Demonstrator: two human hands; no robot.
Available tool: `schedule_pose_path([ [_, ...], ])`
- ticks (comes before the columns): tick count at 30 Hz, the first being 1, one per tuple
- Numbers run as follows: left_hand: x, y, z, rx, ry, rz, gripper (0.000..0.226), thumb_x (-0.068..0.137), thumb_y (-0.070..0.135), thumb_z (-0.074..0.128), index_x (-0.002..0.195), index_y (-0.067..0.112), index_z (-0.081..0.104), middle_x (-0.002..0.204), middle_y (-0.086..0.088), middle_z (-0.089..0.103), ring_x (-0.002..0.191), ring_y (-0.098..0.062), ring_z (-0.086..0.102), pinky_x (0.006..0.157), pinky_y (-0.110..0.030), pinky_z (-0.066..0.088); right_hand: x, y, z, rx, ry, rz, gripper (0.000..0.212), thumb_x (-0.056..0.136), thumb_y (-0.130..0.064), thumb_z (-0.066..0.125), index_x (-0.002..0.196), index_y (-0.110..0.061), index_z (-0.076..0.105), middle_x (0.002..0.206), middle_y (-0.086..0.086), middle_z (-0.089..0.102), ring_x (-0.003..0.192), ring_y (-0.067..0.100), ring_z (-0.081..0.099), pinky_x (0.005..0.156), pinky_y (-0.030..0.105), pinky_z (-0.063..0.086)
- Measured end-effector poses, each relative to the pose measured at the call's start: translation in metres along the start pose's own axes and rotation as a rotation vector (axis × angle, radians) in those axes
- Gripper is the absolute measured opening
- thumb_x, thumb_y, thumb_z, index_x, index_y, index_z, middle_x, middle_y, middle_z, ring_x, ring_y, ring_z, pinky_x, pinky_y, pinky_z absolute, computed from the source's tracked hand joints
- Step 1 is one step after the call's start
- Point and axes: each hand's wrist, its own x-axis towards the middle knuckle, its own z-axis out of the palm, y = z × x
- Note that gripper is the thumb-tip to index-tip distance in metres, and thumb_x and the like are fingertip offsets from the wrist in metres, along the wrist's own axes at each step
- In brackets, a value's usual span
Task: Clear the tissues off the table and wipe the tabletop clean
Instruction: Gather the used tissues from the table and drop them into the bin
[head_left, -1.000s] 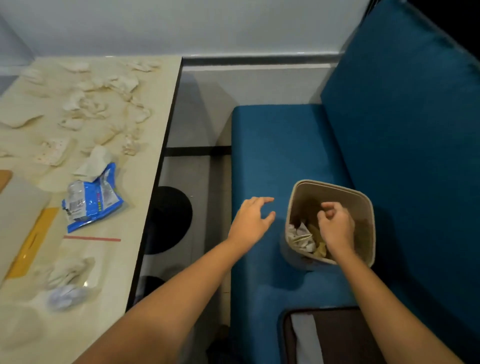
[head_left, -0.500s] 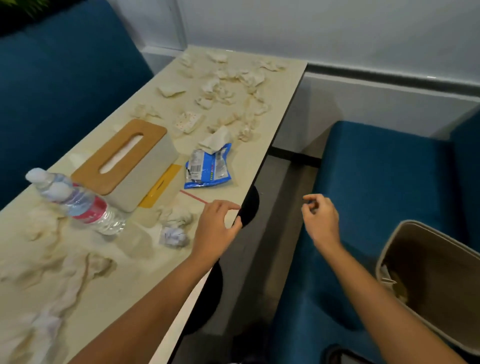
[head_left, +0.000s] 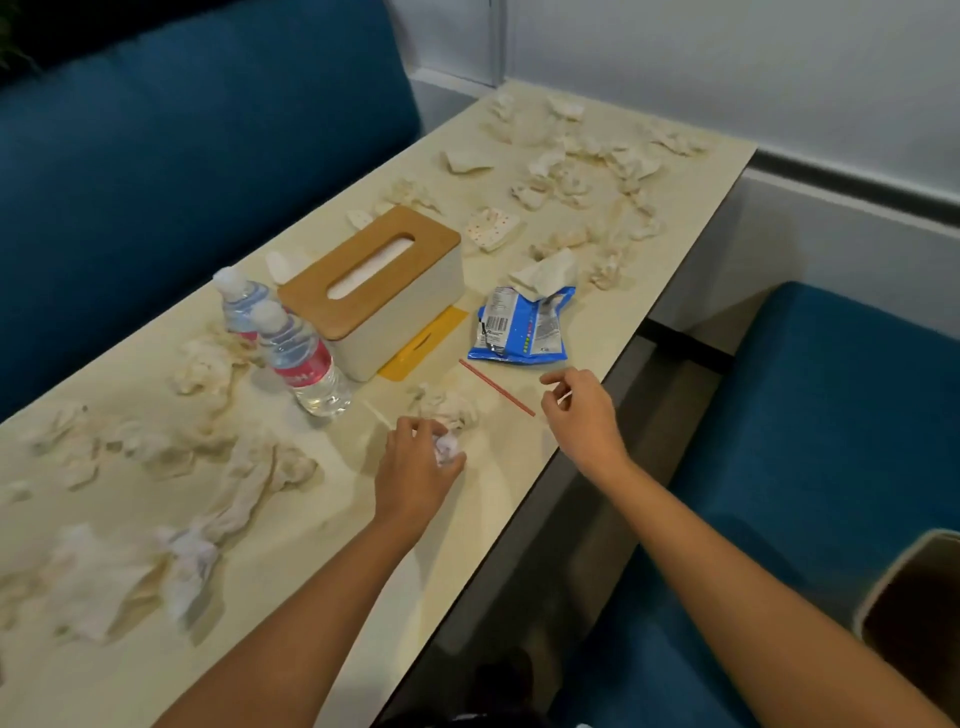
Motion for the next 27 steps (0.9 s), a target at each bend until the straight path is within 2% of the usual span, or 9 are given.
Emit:
schedule_pose_path([
  [5,-0.003,-0.010,-0.006,-0.056,-0.048,0.026,0.036,0.078,0.021,0.069,0.110,0.012,0.056,0.115,-0.004,0.044,0.109,-0.021,0.046,0.082,-0.026,0.041,0.007,-0.025,0.028,-0.105,-0.139,-0.127,0.029,0.091,-0.017,0.053,0.120,-0.016,0.052,0.118,0.005,0.049,0.100,0.018,0.052,0.084,0.034,0.045],
  [9,-0.006,-0.023,-0.018,-0.138,-0.024,-0.020,0.037,0.076,0.020,0.068,0.111,0.012,0.057,0.109,-0.001,0.044,0.107,-0.020,0.048,0.081,-0.025,0.041,0.013,-0.040,0.056,-0.234,-0.269,-0.287,0.046,0.089,-0.022,0.056,0.133,-0.020,0.044,0.134,0.004,0.042,0.124,0.021,0.038,0.093,0.035,0.040],
  [13,-0.006,-0.034,-0.035,-0.152,0.034,-0.058,0.037,0.076,0.021,0.068,0.111,0.012,0.059,0.109,-0.001,0.048,0.104,-0.017,0.051,0.078,-0.022,0.040,0.017,-0.044,0.086,-0.415,-0.392,-0.363,0.055,0.085,-0.025,0.057,0.138,-0.026,0.040,0.138,0.002,0.040,0.122,0.025,0.039,0.091,0.035,0.040],
  [16,-0.005,-0.038,-0.045,-0.157,0.065,-0.072,0.035,0.076,0.020,0.068,0.109,0.011,0.060,0.106,0.000,0.048,0.101,-0.017,0.051,0.077,-0.021,0.039,0.016,-0.036,0.098,-0.553,-0.426,-0.401,0.048,0.090,-0.024,0.052,0.137,-0.025,0.040,0.130,0.003,0.045,0.114,0.025,0.043,0.085,0.037,0.046],
  [21,-0.001,-0.032,-0.050,-0.184,0.069,-0.061,0.034,0.077,0.019,0.067,0.109,0.013,0.060,0.103,0.004,0.045,0.099,-0.016,0.052,0.073,-0.018,0.036,0.016,-0.026,0.087,-0.363,-0.358,-0.369,0.044,0.087,-0.017,0.057,0.130,-0.020,0.048,0.116,0.007,0.050,0.107,0.026,0.047,0.081,0.037,0.047],
  [27,0.009,0.012,-0.034,-0.236,0.003,0.053,0.034,0.079,0.021,0.068,0.111,0.014,0.060,0.106,0.004,0.044,0.099,-0.015,0.052,0.075,-0.018,0.040,0.005,0.000,0.022,-0.098,-0.150,-0.191,0.043,0.085,-0.016,0.063,0.127,-0.019,0.053,0.117,0.006,0.054,0.107,0.020,0.051,0.090,0.031,0.044],
])
